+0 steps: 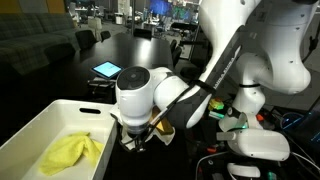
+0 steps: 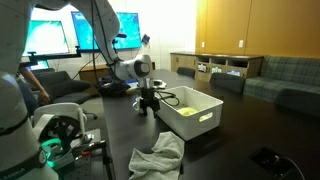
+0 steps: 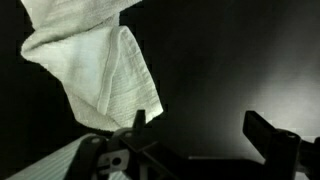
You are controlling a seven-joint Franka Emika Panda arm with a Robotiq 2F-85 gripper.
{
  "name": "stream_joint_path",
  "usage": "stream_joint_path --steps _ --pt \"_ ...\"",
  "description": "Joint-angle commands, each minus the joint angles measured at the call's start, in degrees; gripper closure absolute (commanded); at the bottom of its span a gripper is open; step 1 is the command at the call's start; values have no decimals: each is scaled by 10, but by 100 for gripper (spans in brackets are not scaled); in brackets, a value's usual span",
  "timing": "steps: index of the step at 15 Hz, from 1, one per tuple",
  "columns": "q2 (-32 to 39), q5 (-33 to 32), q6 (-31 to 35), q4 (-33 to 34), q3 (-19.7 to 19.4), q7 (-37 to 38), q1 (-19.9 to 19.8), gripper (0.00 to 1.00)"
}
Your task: Pick up the yellow towel and put it in the bucket, pick up the marker and put it in the cup, pick up the white towel and put it in the bucket, finally pick up the black masking tape and put it in the cup
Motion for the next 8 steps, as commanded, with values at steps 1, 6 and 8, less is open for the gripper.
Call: stream_joint_path --steps 1,6,8 --pt "19 47 4 4 49 -37 -80 0" --pt "47 107 36 -10 79 -88 -149 0" --pt "58 132 47 -13 91 -115 -169 0"
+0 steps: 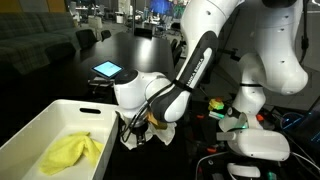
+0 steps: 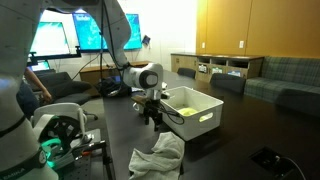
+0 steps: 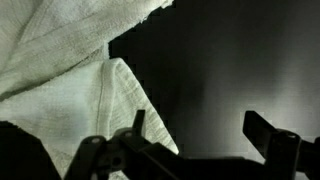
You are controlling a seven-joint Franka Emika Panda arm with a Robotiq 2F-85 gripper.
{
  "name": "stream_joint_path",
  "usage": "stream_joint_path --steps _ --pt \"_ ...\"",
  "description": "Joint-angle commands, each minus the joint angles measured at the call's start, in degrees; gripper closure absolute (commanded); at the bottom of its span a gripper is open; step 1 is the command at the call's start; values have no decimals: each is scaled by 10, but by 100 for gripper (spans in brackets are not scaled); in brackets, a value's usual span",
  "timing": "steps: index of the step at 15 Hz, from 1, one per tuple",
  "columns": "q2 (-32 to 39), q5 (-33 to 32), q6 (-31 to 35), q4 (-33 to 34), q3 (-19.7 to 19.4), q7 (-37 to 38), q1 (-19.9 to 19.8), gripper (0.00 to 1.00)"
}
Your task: Pick up the yellow towel and put it in the bucket, pick up the marker and put it in the cup, pick up the white towel and put it in the bucket, finally pick up the black masking tape and put it in the cup
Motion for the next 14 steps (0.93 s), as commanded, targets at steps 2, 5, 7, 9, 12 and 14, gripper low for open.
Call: stream_joint_path --steps 2,5,7,9,12,14 --pt "25 55 32 -4 31 -59 -46 0" --pt "43 77 39 -1 38 -82 -65 0" --pt "50 92 50 -2 45 -103 -79 0" --pt "59 103 62 0 48 -118 -89 0" --pt "65 115 81 -1 51 -134 -106 0" --pt "67 121 91 -3 50 -144 -117 0"
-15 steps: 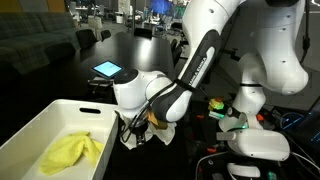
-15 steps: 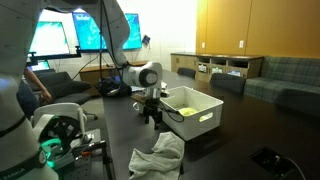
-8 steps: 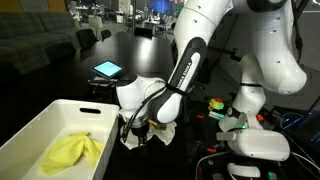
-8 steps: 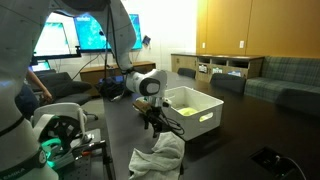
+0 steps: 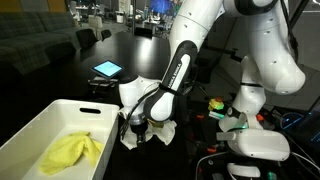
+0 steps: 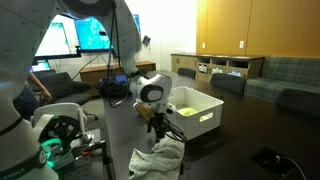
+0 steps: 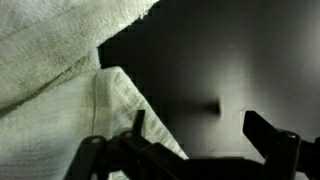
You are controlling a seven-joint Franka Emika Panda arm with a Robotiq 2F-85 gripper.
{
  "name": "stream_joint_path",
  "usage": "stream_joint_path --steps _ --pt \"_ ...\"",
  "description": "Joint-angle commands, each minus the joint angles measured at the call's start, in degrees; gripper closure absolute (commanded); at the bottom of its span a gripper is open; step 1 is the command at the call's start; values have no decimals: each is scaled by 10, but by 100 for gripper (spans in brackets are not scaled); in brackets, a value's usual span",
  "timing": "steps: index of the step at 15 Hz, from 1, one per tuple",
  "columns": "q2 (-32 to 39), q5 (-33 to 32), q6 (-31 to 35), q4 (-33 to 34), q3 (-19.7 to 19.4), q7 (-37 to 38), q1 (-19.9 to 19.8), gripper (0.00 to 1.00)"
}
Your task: Pick up the yellow towel and put it in the bucket, pick up the marker and put it in the cup, pick up the white towel and put it in the bucket, finally pick up the black masking tape and put it in the cup
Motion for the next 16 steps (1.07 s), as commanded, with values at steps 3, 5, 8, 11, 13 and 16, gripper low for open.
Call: stream_joint_path --steps 3,5,8,11,13,16 --pt "13 24 34 3 14 -43 -39 0" --pt "20 26 35 9 16 -53 -46 0" --pt "28 32 41 13 22 -68 -60 0" --pt "36 36 50 15 29 -82 -71 10" --pt "37 36 50 17 32 -88 -76 34" --pt "36 34 50 18 35 -99 -80 54"
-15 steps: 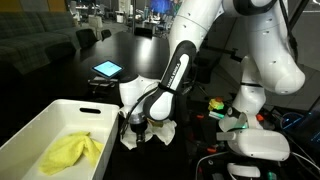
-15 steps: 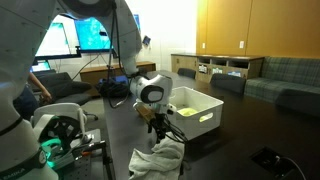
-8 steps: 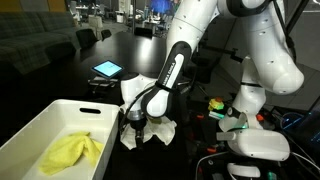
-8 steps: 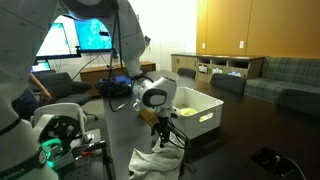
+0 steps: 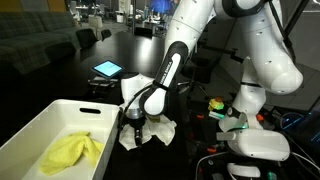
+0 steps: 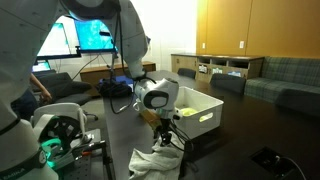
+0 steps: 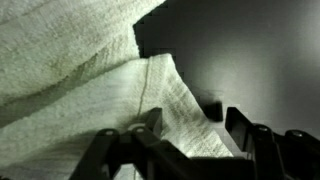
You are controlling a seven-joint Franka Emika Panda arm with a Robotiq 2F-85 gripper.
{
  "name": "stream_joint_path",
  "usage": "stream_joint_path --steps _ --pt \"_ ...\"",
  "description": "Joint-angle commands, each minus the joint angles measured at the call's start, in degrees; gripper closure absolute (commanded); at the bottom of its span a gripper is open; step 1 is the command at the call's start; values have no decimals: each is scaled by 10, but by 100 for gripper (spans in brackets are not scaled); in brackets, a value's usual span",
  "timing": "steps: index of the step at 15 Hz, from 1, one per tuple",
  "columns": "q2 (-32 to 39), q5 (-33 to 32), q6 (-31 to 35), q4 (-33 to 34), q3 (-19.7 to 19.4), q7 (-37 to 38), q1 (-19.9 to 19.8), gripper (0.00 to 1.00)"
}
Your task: Pick up the yellow towel and put it in the bucket, pick up the marker and put it in the cup, pick up the white towel and put it in the bucket, finally pick up the black masking tape and put it in the cup
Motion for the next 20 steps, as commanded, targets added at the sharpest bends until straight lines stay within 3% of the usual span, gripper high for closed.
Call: stream_joint_path --steps 1,4,7,13,20 --pt "11 11 13 8 13 -28 -12 61" --pt "8 6 11 6 11 -31 -7 85" --pt "2 1 10 4 12 -32 0 90" --pt "-54 -48 28 -40 5 -49 34 84" --pt "-162 -124 25 -62 5 -6 118 85"
